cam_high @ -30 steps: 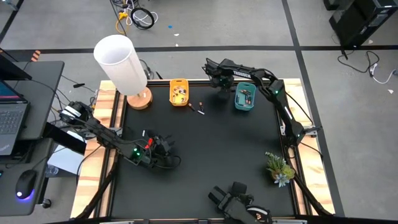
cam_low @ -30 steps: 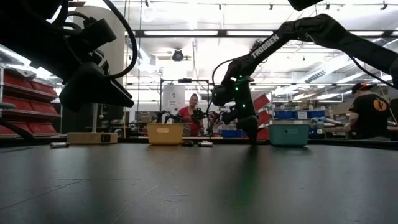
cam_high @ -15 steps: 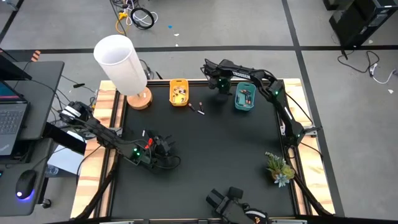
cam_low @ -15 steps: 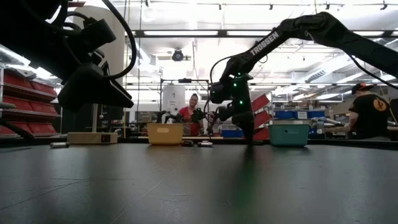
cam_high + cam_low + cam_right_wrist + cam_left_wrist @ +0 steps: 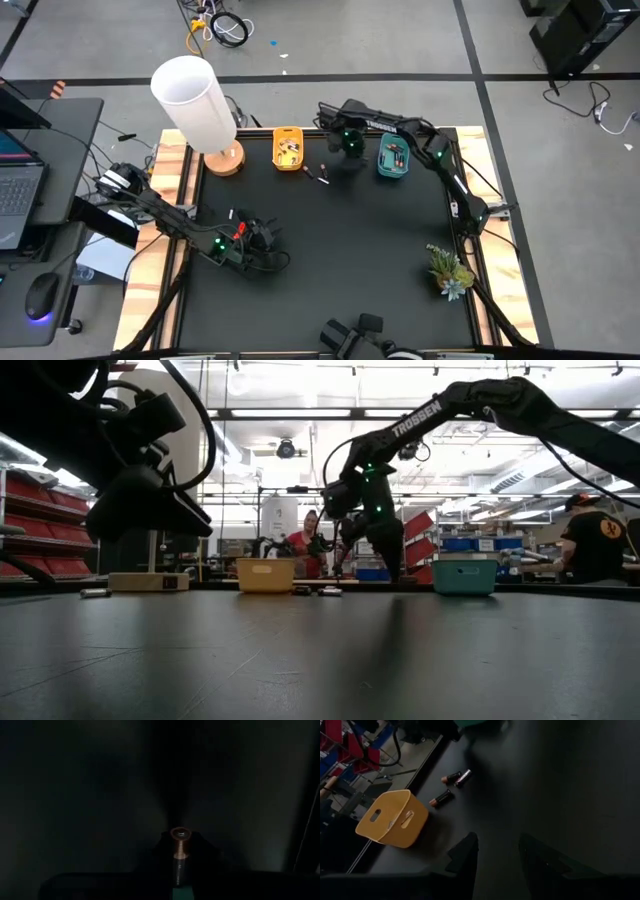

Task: Sort batteries
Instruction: Put the black battery into the blue bin

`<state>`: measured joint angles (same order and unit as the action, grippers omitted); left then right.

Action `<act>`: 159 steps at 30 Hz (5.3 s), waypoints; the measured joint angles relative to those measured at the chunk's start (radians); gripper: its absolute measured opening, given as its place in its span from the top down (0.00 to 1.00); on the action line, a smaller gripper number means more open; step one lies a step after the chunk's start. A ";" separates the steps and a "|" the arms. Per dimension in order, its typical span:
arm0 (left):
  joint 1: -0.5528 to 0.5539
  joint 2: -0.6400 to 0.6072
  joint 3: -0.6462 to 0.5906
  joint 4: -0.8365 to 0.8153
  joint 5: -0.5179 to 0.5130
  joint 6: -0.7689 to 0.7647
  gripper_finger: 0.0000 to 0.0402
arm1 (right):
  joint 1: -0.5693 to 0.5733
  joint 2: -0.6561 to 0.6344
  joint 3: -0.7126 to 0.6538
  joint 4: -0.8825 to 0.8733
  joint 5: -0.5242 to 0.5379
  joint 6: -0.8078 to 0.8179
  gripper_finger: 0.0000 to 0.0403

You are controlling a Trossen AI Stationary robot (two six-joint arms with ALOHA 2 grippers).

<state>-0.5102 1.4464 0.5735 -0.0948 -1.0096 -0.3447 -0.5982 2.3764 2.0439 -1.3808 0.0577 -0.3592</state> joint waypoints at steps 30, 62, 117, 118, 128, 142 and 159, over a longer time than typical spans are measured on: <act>0.000 0.000 0.000 -0.048 0.107 -0.080 0.63 | -0.126 -0.549 -0.487 0.174 -0.024 0.188 0.92; 0.000 0.000 0.000 -0.004 0.081 -0.053 0.63 | 0.101 -0.569 -0.593 0.706 -0.023 0.175 0.72; 0.000 0.000 0.000 -0.006 0.070 -0.026 0.63 | 0.195 -0.152 -0.329 0.640 -0.041 0.421 0.67; 0.000 0.000 0.000 -0.006 0.070 -0.026 0.63 | 0.200 -0.155 -0.329 0.633 -0.042 0.421 0.67; 0.000 0.000 0.000 -0.005 0.070 -0.018 0.63 | 0.266 -0.214 -0.329 0.528 -0.019 0.410 0.67; 0.000 0.000 0.000 0.020 0.094 -0.033 0.63 | 0.431 -0.293 -0.589 0.741 0.065 0.325 0.67; 0.004 0.000 0.000 0.089 0.096 -0.051 0.63 | 0.488 -0.531 -1.450 2.278 0.406 0.364 0.67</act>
<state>-0.5061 1.4464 0.5739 -0.0060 -0.9139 -0.3953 -0.1100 1.8458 0.5939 0.8970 0.4632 0.0046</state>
